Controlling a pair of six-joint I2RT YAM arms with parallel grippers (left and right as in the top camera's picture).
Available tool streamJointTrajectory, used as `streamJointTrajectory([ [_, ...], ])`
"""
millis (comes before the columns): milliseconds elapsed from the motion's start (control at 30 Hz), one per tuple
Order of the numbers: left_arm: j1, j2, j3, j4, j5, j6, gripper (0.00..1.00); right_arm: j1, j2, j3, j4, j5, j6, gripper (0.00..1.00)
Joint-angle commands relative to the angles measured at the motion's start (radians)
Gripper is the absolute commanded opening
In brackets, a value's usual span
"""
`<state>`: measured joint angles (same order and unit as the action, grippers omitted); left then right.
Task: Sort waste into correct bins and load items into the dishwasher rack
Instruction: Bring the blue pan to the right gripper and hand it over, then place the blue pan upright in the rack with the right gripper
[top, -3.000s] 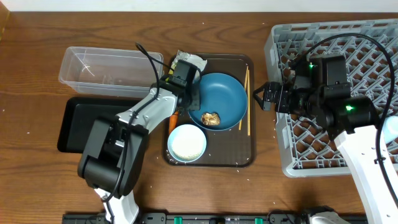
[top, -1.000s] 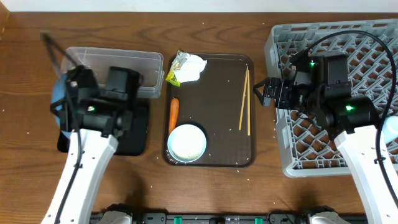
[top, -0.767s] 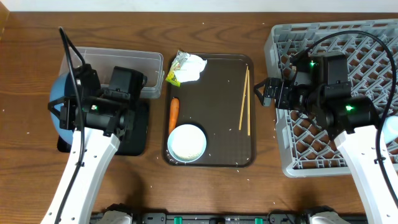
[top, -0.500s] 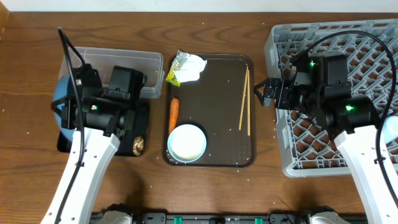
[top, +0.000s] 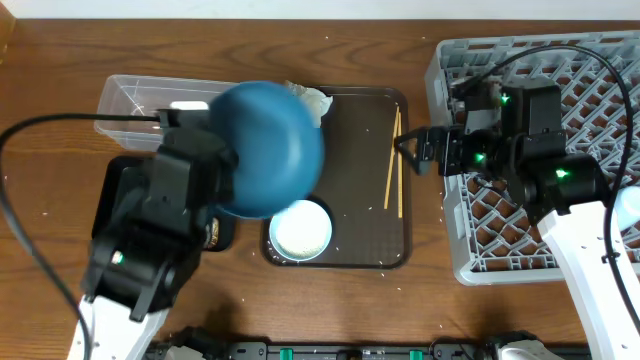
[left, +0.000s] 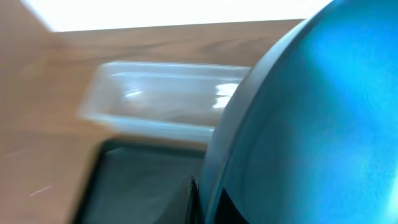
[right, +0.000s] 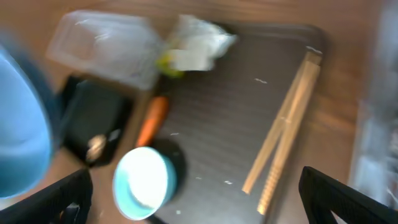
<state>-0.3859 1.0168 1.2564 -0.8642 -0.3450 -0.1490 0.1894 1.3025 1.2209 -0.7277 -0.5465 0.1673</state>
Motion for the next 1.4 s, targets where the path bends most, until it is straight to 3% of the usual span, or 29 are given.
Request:
streamJointTrajectory([
  [0, -0.028, 0.010, 0.019, 0.010, 0.260, 0.002, 0.06, 0.031, 0.006, 0.008, 0.027, -0.300, -0.186, 0.97],
  [133, -0.053, 0.043, 0.015, 0.008, 0.263, -0.006, 0.06, 0.082, 0.006, 0.008, 0.048, -0.345, -0.235, 0.95],
  [333, -0.065, 0.070, 0.015, 0.075, 0.379, -0.047, 0.06, 0.172, 0.007, 0.007, 0.032, -0.180, -0.234, 0.87],
  [433, -0.065, 0.070, 0.015, 0.097, 0.413, -0.048, 0.06, 0.195, 0.007, 0.008, 0.032, -0.077, -0.194, 0.68],
  [500, -0.065, 0.070, 0.015, 0.098, 0.413, -0.047, 0.06, 0.198, 0.007, 0.008, 0.031, -0.011, -0.160, 0.44],
  [567, -0.065, 0.070, 0.015, 0.099, 0.414, -0.048, 0.06, 0.197, 0.007, 0.007, 0.032, 0.026, -0.156, 0.31],
  [633, -0.065, 0.070, 0.015, 0.103, 0.436, -0.048, 0.07, 0.197, 0.007, 0.008, 0.040, 0.055, -0.154, 0.11],
  [733, -0.065, 0.070, 0.015, 0.119, 0.536, -0.048, 0.08, 0.196, 0.006, 0.008, 0.043, 0.127, -0.124, 0.01],
  [767, -0.065, 0.070, 0.015, 0.125, 0.566, -0.048, 0.13, 0.194, 0.006, 0.008, 0.043, 0.165, -0.112, 0.01],
  [867, -0.065, 0.069, 0.016, 0.129, 0.600, -0.048, 0.46, 0.176, 0.004, 0.008, 0.042, 0.312, -0.070, 0.01],
  [900, -0.065, 0.066, 0.016, 0.128, 0.599, -0.047, 0.81, 0.166, 0.003, 0.008, 0.039, 0.383, -0.051, 0.01],
  [933, -0.065, 0.065, 0.016, 0.129, 0.599, -0.047, 0.98, 0.153, 0.000, 0.008, 0.035, 0.473, -0.032, 0.01],
  [1067, -0.064, 0.060, 0.016, 0.136, 0.595, -0.047, 0.98, 0.072, -0.001, 0.008, 0.032, 0.914, 0.088, 0.01],
  [1167, -0.064, 0.060, 0.016, 0.137, 0.595, -0.047, 0.98, -0.001, -0.001, 0.008, 0.073, 1.125, 0.126, 0.01],
  [1300, -0.064, 0.060, 0.016, 0.137, 0.595, -0.047, 0.98, -0.099, -0.001, 0.008, 0.232, 1.382, 0.100, 0.01],
  [1367, -0.064, 0.061, 0.016, 0.137, 0.595, -0.047, 0.98, -0.145, 0.005, 0.008, 0.333, 1.454, -0.016, 0.01],
])
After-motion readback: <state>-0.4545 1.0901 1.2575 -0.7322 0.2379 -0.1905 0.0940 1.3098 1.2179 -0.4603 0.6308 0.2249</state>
